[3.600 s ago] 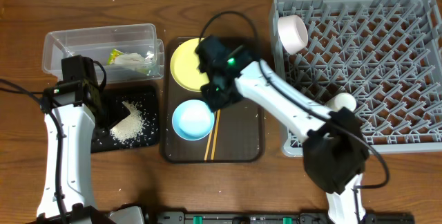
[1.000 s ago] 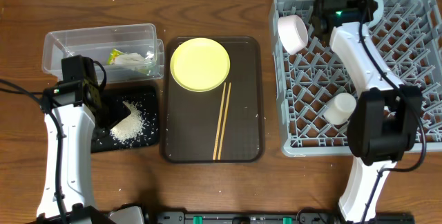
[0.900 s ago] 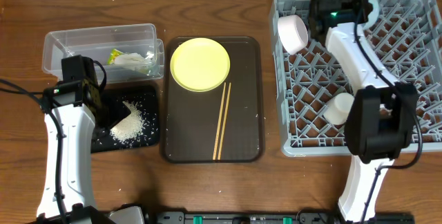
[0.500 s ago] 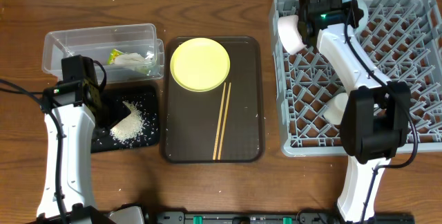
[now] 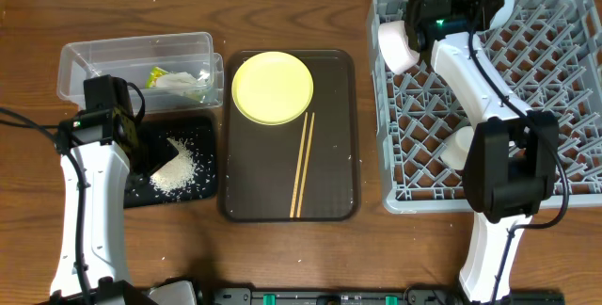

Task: Sort waste into correct bins and load items into the dishwasher rack
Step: 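Lower the blue bowl into the rack's back row and open the right gripper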

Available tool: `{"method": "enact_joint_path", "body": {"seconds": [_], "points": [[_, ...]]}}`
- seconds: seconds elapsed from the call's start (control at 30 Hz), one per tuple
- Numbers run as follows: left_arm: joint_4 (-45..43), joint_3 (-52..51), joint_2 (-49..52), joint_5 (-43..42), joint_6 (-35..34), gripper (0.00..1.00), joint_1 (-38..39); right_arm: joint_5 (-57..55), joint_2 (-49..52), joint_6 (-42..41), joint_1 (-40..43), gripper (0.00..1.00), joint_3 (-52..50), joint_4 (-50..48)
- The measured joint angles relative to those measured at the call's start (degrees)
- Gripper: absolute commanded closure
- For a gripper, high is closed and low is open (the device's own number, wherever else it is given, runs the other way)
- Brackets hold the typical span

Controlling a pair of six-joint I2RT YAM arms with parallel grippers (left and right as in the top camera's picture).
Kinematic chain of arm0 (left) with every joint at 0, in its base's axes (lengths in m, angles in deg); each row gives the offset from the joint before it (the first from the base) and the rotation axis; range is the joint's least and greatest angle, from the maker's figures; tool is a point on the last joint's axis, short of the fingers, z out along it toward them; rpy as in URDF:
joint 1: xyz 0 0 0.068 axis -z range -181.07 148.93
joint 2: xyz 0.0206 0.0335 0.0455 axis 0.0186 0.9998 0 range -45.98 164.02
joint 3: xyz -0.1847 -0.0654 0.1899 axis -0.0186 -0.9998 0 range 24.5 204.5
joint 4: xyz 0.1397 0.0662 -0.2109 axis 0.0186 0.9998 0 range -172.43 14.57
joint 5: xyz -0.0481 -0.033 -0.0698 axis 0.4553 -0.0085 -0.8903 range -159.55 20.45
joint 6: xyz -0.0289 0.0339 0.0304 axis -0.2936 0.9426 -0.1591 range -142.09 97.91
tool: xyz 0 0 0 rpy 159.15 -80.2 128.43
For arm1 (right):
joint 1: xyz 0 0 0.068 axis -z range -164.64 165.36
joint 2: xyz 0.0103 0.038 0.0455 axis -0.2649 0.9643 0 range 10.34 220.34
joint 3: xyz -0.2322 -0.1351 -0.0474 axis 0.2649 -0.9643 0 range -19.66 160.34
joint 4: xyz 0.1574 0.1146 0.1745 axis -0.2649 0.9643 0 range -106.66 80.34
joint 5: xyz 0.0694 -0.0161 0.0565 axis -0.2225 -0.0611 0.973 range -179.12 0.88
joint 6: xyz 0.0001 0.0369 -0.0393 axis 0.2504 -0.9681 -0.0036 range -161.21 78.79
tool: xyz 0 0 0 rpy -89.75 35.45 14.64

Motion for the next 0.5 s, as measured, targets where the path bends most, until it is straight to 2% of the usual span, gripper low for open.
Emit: {"method": "enact_joint_path", "body": {"seconds": [0.5], "points": [[0.02,0.00,0.00,0.00,0.00,0.19,0.00,-0.39,3.56,3.76,-0.15,0.99,0.00,0.11]]}}
